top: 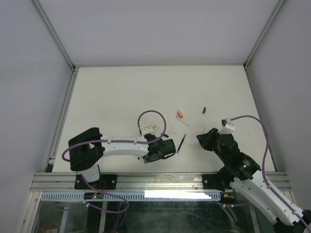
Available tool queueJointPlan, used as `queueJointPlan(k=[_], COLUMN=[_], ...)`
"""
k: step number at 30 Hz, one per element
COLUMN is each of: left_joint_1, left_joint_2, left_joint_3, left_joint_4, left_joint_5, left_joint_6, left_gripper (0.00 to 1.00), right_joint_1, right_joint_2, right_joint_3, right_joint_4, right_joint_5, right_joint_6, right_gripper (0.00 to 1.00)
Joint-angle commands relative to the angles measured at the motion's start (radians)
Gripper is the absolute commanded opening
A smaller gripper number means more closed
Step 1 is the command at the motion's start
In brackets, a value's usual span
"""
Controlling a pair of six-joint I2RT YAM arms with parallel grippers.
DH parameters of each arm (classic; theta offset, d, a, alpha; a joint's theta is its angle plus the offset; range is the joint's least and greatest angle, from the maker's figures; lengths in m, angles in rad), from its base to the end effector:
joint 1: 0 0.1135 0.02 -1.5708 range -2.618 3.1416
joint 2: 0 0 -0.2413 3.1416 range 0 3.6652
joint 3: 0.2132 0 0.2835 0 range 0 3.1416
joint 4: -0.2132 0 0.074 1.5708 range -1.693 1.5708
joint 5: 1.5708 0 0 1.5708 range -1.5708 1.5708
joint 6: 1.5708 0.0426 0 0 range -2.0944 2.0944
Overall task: Insert the pens into the pen caps
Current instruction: Insert the pen cap onto the pen.
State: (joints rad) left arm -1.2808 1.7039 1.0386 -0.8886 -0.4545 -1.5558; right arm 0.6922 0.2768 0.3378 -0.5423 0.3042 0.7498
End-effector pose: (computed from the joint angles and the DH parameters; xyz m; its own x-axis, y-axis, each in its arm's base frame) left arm 0.1063 -0.2907 0.1166 -0.8630 -0.2496 -0.4391 -0.2730 0.9620 -0.0103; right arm 0.1332 0.0938 0.2031 -0.5365 0.3998 -0.7432 -0.0532 0.8629 0.5026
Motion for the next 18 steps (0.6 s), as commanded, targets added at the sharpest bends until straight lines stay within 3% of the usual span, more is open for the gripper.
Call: queueJointPlan(k=[1, 5, 14, 18], left_joint_1=[0.031, 0.04, 0.044, 0.055], left_joint_2=[0.004, 0.014, 0.035, 0.025], left_joint_3=[-0.014, -0.013, -0.027, -0.026], left_joint_4=[0.048, 0.053, 0.057, 0.119], left_joint_5=[-0.003, 0.004, 0.012, 0.001], left_joint_6=[-0.005, 0.013, 0.052, 0.196], left_gripper=[0.5, 0.44, 0.19, 0.14], right_joint_1=[-0.002, -0.002, -0.002, -0.001], right_joint_2=[-0.001, 0.001, 0.001, 0.005], right_joint_3=[0.02, 0.024, 0.024, 0.025], right_joint_4=[0.048, 0.044, 0.033, 0.033], right_joint_5=[-0.001, -0.004, -0.016, -0.014], right_joint_6=[-0.002, 0.001, 0.01, 0.009], right_gripper=[0.0, 0.0, 0.0, 0.0])
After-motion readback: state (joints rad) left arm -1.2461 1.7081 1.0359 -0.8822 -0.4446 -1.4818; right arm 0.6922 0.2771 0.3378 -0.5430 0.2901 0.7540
